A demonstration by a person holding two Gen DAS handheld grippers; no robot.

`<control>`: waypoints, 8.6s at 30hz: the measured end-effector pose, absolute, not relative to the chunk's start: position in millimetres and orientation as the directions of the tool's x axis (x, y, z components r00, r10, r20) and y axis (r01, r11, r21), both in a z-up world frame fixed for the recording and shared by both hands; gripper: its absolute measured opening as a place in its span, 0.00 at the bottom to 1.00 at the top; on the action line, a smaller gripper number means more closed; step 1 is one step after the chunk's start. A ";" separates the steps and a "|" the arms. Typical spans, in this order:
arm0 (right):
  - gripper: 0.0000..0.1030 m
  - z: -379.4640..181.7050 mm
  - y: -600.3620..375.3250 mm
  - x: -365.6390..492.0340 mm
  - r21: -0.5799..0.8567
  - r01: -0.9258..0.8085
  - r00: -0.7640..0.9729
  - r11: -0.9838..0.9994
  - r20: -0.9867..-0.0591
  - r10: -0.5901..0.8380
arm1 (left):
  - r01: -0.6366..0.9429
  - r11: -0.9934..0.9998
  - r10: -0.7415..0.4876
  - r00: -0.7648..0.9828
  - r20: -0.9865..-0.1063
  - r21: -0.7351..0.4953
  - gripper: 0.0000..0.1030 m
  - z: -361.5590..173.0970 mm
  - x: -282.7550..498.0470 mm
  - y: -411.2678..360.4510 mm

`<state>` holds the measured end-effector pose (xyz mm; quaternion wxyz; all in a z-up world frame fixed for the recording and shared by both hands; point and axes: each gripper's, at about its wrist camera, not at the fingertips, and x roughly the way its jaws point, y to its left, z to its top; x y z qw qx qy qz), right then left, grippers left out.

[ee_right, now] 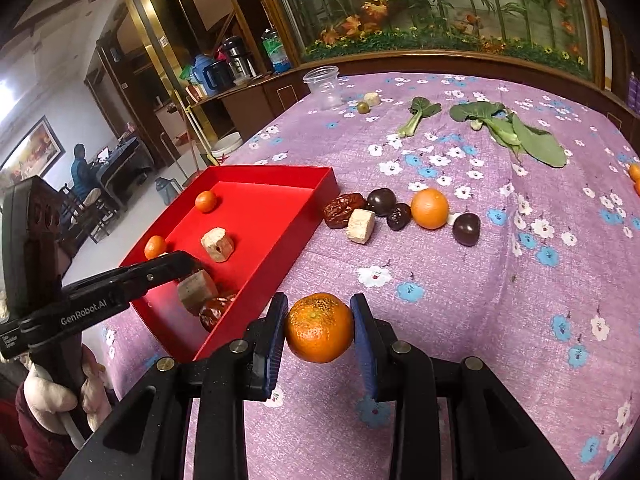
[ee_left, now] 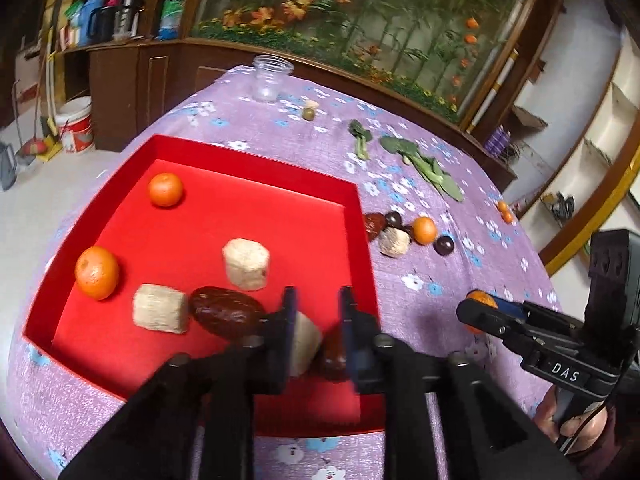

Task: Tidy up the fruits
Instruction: 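Carry the red date and orange into the red tray and open both tools, then withdraw both tools from the tray back over the fruit, then grasp a small beige chunk with the left tool while the right tool grasps an orange, then carry the beige chunk and orange into the red tray and open both tools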

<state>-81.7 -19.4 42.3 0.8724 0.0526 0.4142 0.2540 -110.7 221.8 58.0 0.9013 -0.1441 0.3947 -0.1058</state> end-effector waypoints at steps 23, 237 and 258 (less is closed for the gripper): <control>0.36 22.7 92.4 -29.1 0.247 -0.524 0.436 0.815 -0.744 0.506 | -0.177 0.979 0.056 0.700 -0.712 -0.097 0.79 58.5 -112.0 258.9; 0.37 45.2 151.2 -22.4 0.158 -0.620 0.431 0.768 -0.750 0.502 | -0.135 0.954 -0.109 0.680 -0.725 -0.269 0.16 73.9 -40.5 307.0; 0.38 15.0 158.3 10.2 0.170 -0.616 0.384 0.770 -0.788 0.481 | -0.155 0.970 -0.076 0.533 -0.842 -0.185 0.24 30.5 13.0 300.1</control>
